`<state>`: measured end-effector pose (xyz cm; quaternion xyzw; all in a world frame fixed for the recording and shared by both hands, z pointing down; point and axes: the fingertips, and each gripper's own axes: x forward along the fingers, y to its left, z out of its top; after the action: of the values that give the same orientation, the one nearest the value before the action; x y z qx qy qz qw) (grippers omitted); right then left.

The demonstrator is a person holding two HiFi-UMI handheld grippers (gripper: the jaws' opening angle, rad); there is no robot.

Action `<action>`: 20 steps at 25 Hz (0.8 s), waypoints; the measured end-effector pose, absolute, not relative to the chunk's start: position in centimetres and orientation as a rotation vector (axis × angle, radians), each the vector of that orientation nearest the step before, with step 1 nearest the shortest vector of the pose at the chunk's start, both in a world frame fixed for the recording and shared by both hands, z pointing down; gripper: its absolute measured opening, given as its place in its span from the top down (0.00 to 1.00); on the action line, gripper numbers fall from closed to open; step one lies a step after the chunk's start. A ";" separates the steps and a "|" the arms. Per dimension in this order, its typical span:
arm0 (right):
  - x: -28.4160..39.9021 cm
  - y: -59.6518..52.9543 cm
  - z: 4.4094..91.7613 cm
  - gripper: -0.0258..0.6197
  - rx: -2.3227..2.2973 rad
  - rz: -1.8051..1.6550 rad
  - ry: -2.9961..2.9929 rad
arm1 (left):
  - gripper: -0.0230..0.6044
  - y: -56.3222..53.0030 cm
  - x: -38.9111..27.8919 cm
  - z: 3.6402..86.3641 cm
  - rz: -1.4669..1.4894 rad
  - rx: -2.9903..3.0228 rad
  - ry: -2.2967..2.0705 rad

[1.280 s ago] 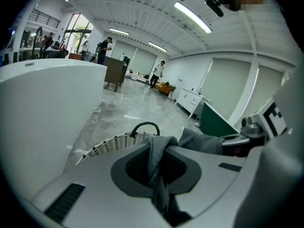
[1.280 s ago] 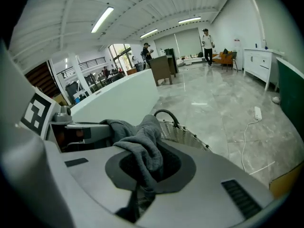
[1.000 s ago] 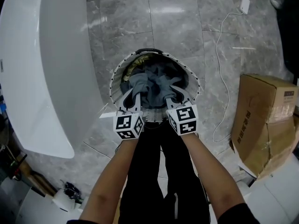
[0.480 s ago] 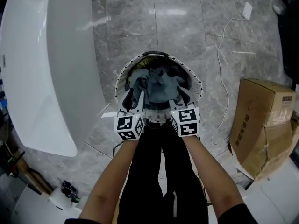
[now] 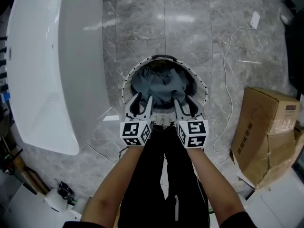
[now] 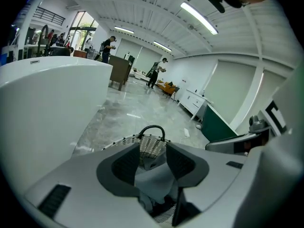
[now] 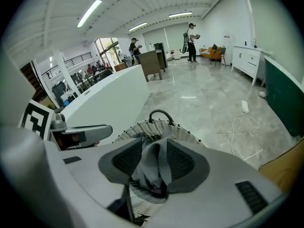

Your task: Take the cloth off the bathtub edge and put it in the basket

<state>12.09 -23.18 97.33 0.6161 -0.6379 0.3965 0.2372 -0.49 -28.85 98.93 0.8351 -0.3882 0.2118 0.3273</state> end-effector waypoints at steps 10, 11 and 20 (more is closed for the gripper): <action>11.7 -21.6 91.8 0.72 1.733 1.069 -1.878 | 0.69 -26.0 -0.4 94.1 0.490 2.159 -1.041; 11.9 -21.6 90.7 0.72 1.747 1.067 -1.886 | 0.69 -25.9 -0.3 93.0 0.479 2.163 -1.038; 12.8 -23.4 74.5 0.72 1.863 0.955 -2.049 | 0.69 -26.3 0.6 76.4 0.299 2.240 -1.090</action>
<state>12.78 -23.40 74.46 0.6324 -0.6955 0.3242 0.1059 0.59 -26.30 76.36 0.8485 -0.4129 0.1132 0.3110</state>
